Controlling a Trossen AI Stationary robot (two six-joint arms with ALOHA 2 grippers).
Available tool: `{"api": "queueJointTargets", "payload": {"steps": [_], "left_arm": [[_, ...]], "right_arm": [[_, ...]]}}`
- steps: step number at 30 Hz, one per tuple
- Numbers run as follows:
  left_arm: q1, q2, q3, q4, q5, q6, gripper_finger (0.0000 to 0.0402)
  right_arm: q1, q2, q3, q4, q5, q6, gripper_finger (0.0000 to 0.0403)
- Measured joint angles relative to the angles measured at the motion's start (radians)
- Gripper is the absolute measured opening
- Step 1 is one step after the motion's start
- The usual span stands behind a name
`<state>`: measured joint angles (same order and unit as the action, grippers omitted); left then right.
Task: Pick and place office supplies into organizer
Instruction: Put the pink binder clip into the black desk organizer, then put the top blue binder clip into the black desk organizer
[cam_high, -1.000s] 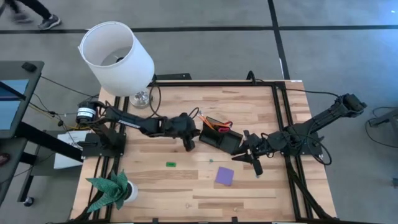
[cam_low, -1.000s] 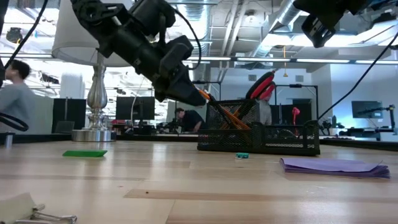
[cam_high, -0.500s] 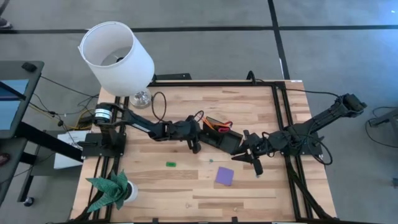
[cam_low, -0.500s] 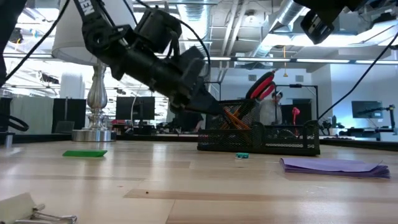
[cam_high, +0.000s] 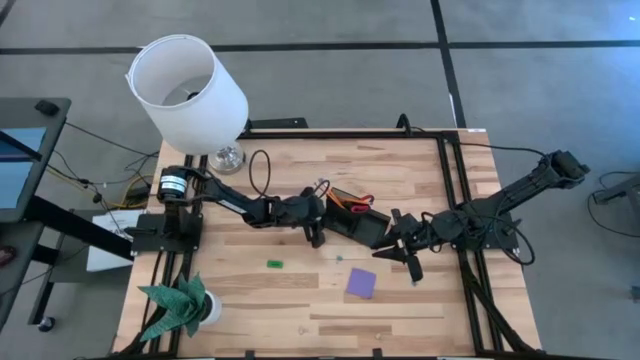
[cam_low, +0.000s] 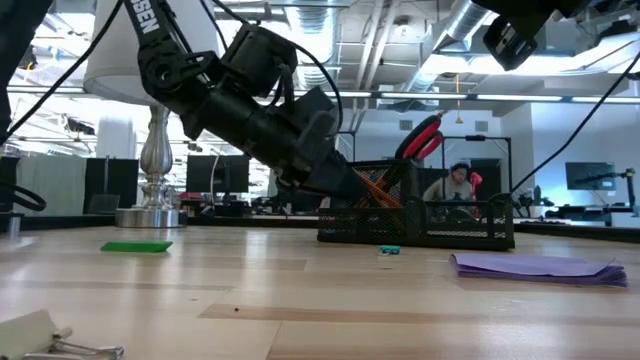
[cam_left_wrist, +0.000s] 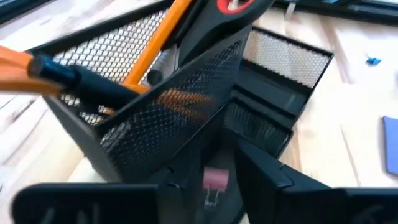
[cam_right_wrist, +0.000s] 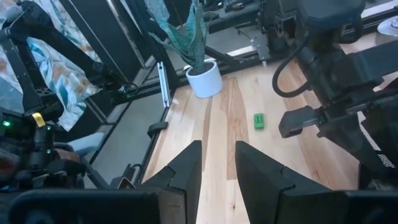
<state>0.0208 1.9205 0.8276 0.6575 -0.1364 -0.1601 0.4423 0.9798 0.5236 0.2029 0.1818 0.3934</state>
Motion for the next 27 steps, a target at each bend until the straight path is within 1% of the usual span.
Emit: {"api": "queueJointTargets", "payload": {"steps": [4, 7, 12, 17, 20, 24, 26, 27], "left_arm": [[0.0, 0.0, 0.0, -0.042, -0.015, 0.0, 0.0122], [0.0, 0.0, 0.0, -0.045, -0.034, 0.0, 0.0136], [-0.001, -0.028, 0.003, -0.039, -0.035, -0.009, 0.0141], [-0.001, -0.1, 0.004, -0.105, -0.045, -0.02, 0.0142], [0.003, -0.173, 0.005, -0.22, -0.102, 0.0, 0.0142], [0.013, -0.264, 0.006, -0.487, -0.185, 0.067, 0.0142], [0.023, -0.293, 0.006, -0.6, -0.246, 0.071, 0.0142], [0.031, -0.299, 0.006, -0.63, -0.277, 0.057, 0.0142]], "right_arm": [[0.0, 0.0, 0.0, 0.0, 0.0, 0.0, 0.0093], [0.0, 0.0, 0.0, 0.0, 0.0, 0.0, 0.0093], [0.0, 0.0, 0.0, 0.0, 0.0, 0.0, 0.0093], [0.002, 0.0, 0.0, -0.004, -0.001, 0.0, 0.0093], [0.002, 0.0, 0.0, -0.014, -0.001, 0.0, 0.0093], [0.002, 0.0, 0.0, -0.025, -0.001, 0.0, 0.0093], [0.002, 0.0, 0.0, -0.033, -0.001, 0.0, 0.0093], [0.002, 0.0, 0.0, -0.037, -0.001, 0.0, 0.0093]]}}
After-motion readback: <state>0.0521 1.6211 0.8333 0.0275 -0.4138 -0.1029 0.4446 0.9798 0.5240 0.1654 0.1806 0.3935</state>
